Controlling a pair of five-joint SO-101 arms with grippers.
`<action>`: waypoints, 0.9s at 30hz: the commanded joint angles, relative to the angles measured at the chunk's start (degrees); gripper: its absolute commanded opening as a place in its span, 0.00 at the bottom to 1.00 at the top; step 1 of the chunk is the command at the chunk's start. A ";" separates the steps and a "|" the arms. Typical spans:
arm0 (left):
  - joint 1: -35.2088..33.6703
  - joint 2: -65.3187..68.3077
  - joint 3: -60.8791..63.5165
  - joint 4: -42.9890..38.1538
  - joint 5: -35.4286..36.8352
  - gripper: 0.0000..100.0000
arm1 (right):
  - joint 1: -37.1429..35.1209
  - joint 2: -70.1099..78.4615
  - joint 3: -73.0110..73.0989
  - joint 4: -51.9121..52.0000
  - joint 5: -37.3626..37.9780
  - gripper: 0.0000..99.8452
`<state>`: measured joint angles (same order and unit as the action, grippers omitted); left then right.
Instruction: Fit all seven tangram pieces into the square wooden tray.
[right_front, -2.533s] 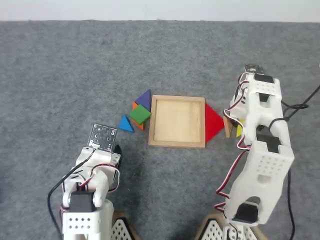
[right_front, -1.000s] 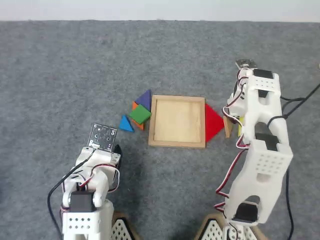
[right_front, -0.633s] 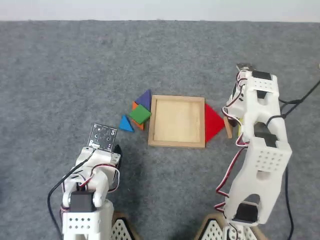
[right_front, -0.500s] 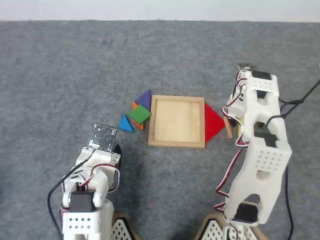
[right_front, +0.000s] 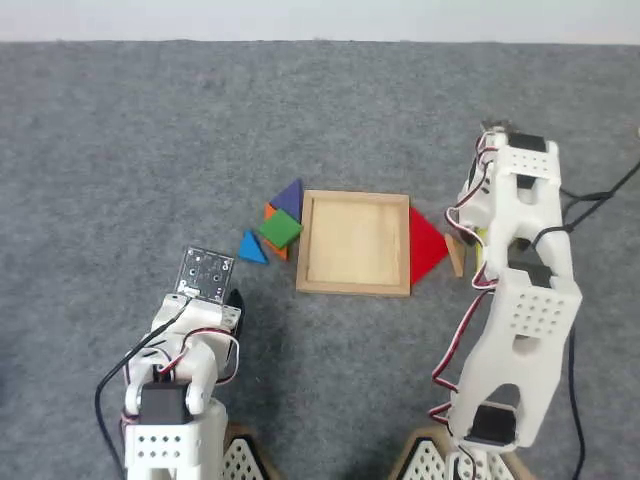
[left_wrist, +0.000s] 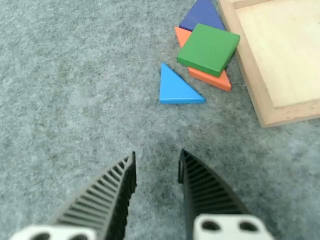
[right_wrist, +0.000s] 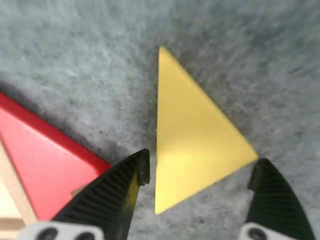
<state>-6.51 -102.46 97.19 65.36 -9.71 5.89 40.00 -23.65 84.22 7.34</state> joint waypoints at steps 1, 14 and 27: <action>-0.35 -0.97 -0.66 0.18 0.53 0.14 | 0.57 -0.84 -4.84 1.45 2.90 0.39; -0.35 -0.97 -0.66 0.18 0.53 0.14 | -0.66 6.29 -4.92 -1.80 3.34 0.40; -0.35 -0.97 -0.66 0.18 0.53 0.14 | -0.92 6.02 -5.01 -2.77 4.75 0.31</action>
<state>-6.51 -102.46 97.19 65.36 -9.71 5.71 45.89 -26.90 83.60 11.03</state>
